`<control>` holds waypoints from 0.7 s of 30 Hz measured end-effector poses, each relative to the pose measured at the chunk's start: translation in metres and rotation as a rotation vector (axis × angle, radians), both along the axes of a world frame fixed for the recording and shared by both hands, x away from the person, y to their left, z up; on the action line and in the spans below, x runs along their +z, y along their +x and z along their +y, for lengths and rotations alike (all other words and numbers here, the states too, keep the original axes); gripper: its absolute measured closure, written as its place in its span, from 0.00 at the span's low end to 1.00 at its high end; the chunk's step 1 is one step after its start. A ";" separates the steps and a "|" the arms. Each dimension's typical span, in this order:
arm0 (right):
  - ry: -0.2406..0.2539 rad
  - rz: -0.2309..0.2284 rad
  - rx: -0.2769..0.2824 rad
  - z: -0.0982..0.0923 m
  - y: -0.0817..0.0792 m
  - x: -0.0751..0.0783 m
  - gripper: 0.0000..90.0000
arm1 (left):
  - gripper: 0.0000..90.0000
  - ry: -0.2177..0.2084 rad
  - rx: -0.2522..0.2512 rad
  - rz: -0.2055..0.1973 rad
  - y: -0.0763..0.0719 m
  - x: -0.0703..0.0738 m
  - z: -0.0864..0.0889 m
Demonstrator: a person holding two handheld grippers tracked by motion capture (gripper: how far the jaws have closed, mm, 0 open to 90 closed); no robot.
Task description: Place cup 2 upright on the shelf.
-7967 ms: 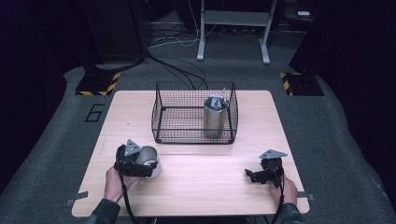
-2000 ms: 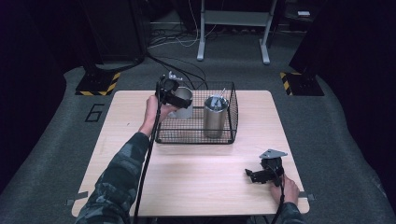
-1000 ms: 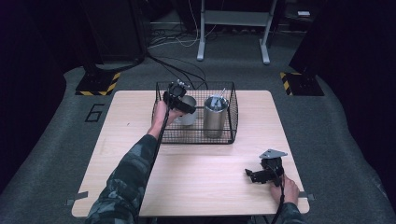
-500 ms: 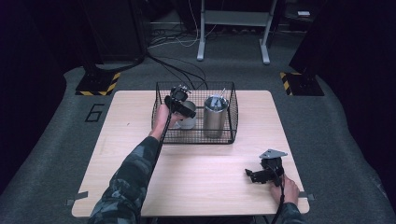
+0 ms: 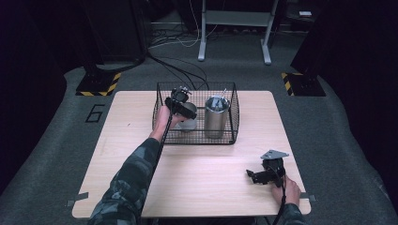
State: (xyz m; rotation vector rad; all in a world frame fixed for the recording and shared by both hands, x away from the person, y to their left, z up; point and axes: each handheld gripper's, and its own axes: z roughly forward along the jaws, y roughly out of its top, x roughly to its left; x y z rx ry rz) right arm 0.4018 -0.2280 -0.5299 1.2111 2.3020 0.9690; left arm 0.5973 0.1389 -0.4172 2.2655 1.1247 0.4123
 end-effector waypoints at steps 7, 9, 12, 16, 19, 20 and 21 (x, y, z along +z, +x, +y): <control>-0.003 0.001 0.007 0.000 0.000 0.000 0.00 | 0.00 -0.040 0.005 -0.037 -0.004 0.014 0.007; -0.004 0.001 0.008 -0.001 0.000 0.000 0.00 | 0.00 -0.051 0.004 -0.043 -0.006 0.019 0.009; -0.003 0.001 0.007 0.000 0.000 0.000 0.00 | 0.00 -0.063 -0.002 -0.056 -0.012 0.026 0.011; -0.003 0.001 0.007 0.000 0.000 0.000 0.00 | 0.00 -0.090 -0.006 -0.086 -0.023 0.037 0.014; -0.003 0.000 0.008 0.000 0.000 0.000 0.00 | 0.01 -0.093 -0.016 -0.096 -0.033 0.045 0.017; -0.003 0.001 0.007 0.000 0.000 0.000 0.00 | 0.01 -0.099 -0.015 -0.098 -0.036 0.046 0.018; -0.003 0.001 0.007 0.000 0.000 0.000 0.00 | 0.01 -0.103 -0.018 -0.107 -0.039 0.047 0.019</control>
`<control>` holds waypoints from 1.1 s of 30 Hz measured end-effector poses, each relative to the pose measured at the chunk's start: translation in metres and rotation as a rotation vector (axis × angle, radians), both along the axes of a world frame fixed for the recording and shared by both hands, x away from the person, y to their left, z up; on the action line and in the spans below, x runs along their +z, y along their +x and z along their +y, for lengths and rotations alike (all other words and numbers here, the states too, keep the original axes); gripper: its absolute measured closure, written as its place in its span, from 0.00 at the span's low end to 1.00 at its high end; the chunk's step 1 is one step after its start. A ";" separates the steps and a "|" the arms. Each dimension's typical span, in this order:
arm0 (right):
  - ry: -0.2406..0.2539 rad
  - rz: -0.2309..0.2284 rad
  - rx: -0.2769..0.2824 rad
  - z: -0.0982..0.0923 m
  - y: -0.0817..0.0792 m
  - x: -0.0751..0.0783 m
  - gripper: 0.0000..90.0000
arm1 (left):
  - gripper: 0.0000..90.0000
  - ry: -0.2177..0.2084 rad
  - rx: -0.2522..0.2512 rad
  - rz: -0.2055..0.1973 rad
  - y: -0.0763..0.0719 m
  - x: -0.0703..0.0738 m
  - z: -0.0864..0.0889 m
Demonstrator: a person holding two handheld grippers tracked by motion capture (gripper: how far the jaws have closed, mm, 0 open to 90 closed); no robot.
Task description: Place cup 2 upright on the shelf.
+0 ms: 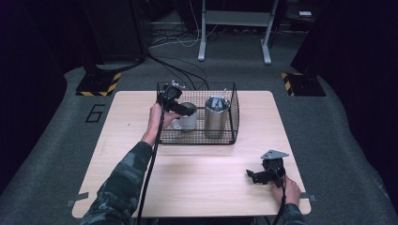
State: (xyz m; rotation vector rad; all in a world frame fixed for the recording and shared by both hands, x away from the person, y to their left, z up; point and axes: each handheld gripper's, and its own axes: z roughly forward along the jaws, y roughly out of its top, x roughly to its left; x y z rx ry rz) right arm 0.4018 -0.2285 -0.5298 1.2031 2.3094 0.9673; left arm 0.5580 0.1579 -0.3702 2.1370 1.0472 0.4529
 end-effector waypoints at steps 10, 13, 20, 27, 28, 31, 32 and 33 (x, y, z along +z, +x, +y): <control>0.000 0.000 0.000 0.000 0.000 0.000 0.00 | 0.01 -0.008 -0.041 -0.057 -0.037 0.016 0.015; 0.000 -0.001 0.001 0.000 0.000 0.000 0.00 | 0.01 -0.014 -0.048 -0.075 -0.047 0.020 0.018; 0.000 0.000 0.000 0.000 0.000 0.000 0.00 | 0.01 0.016 -0.062 -0.089 -0.071 0.022 0.027; 0.000 0.000 0.000 0.000 0.000 0.000 0.00 | 0.01 0.018 -0.065 -0.103 -0.091 0.023 0.037; 0.000 0.000 0.000 0.000 0.000 0.000 0.00 | 0.01 0.021 -0.067 -0.103 -0.093 0.023 0.039; 0.000 0.000 0.000 0.000 0.000 0.000 0.00 | 0.01 0.020 -0.064 -0.111 -0.103 0.021 0.044; 0.000 0.000 0.000 0.000 0.000 0.000 0.00 | 0.01 0.022 -0.061 -0.115 -0.106 0.020 0.047; 0.000 0.000 0.000 0.000 0.000 0.000 0.00 | 0.01 0.025 -0.056 -0.117 -0.109 0.019 0.049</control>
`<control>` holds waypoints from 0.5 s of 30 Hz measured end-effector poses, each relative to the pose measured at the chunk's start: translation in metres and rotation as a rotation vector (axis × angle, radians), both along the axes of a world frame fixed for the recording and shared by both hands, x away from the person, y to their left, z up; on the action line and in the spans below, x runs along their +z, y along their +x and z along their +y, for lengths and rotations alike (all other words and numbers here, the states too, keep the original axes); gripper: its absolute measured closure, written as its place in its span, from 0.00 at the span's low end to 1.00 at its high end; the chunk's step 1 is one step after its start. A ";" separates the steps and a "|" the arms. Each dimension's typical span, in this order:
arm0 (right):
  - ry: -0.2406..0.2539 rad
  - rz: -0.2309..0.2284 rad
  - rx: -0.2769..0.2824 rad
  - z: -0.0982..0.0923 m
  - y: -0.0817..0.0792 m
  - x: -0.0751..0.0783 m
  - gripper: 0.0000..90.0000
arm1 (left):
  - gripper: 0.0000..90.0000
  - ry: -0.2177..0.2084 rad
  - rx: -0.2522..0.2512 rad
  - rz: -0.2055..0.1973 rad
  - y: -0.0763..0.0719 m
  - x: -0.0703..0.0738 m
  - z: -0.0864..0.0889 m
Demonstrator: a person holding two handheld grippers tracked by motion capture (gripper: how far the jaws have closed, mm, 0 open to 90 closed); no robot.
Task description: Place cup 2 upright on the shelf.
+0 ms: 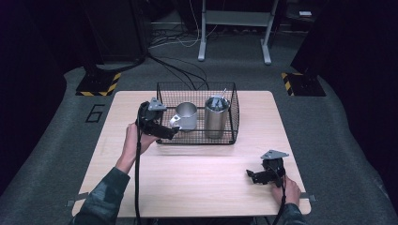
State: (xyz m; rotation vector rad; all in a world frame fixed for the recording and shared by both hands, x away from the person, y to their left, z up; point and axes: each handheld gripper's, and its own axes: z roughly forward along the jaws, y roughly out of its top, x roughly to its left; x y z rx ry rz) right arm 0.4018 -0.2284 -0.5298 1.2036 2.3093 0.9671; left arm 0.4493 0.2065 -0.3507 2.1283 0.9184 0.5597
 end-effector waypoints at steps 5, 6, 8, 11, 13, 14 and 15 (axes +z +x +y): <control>0.000 -0.001 0.000 0.000 0.000 0.000 0.00 | 0.01 -0.002 0.017 -0.007 -0.016 -0.009 0.012; 0.000 0.000 0.000 0.000 0.000 0.000 0.00 | 0.01 -0.004 0.017 -0.008 -0.020 -0.012 0.015; 0.000 0.000 0.000 0.000 0.000 0.000 0.00 | 0.01 -0.002 0.023 -0.011 -0.026 -0.016 0.019; -0.001 0.000 0.001 0.000 0.000 0.000 0.00 | 0.01 0.007 0.044 -0.023 -0.036 -0.026 0.026; 0.000 0.000 0.000 0.000 0.000 0.000 0.00 | 0.01 0.018 0.067 -0.031 -0.042 -0.032 0.030; 0.000 -0.001 0.000 0.000 0.000 0.000 0.00 | 0.01 0.009 0.078 -0.036 -0.044 -0.036 0.033; 0.000 -0.001 0.001 0.000 0.000 0.000 0.00 | 0.00 0.003 0.085 -0.028 -0.048 -0.041 0.036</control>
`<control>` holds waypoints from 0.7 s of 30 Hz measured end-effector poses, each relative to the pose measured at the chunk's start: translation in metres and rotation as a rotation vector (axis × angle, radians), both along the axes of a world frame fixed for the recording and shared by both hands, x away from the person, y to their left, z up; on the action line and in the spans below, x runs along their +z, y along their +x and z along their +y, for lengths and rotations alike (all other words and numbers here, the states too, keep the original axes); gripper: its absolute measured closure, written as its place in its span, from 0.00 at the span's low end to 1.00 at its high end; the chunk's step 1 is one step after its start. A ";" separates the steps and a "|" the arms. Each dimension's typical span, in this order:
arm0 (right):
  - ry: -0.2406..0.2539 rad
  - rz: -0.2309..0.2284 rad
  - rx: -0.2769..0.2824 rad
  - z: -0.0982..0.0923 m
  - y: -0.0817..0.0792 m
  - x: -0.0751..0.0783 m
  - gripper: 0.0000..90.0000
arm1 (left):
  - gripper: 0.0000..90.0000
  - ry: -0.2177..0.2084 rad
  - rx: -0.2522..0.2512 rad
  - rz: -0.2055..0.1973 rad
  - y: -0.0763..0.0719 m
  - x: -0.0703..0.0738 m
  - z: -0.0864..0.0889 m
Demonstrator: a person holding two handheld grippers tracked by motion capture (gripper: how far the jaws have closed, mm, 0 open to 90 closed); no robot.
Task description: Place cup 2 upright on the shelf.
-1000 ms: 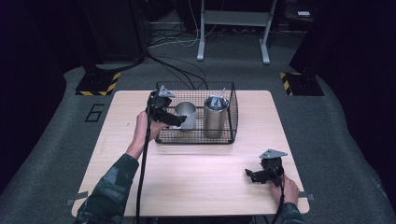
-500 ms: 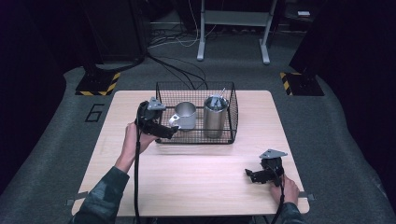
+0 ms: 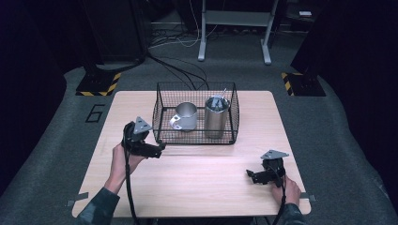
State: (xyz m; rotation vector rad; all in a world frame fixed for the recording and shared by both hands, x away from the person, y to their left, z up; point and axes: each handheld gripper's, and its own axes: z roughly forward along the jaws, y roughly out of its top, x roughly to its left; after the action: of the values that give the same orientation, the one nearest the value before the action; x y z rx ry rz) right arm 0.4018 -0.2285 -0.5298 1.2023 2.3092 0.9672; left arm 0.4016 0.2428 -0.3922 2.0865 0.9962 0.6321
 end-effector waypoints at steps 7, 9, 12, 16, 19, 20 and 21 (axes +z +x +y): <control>0.000 0.000 0.000 0.000 0.000 0.000 0.00 | 0.00 -0.003 0.053 0.026 -0.014 -0.035 0.016; -0.001 0.000 0.001 0.000 0.000 0.000 0.00 | 0.00 -0.013 0.056 0.033 -0.017 -0.046 0.020; -0.001 0.000 0.001 0.000 0.000 0.000 0.00 | 0.00 -0.029 0.070 0.047 -0.020 -0.064 0.028; 0.000 0.000 0.000 0.000 0.000 0.000 0.00 | 0.00 -0.055 0.099 0.088 -0.021 -0.086 0.040; -0.001 0.000 0.001 0.000 0.000 0.000 0.00 | 0.00 -0.064 0.125 0.109 -0.024 -0.099 0.054; 0.000 0.000 0.000 0.000 0.000 0.000 0.00 | 0.01 -0.071 0.134 0.120 -0.024 -0.102 0.057; -0.001 0.000 0.001 0.000 0.000 0.000 0.00 | 0.00 -0.070 0.146 0.134 -0.023 -0.106 0.061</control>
State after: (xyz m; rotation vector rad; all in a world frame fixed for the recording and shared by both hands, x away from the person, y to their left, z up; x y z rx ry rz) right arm 0.4018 -0.2285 -0.5298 1.2013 2.3099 0.9666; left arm 0.3783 0.3040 -0.4984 2.0289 1.2378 0.5275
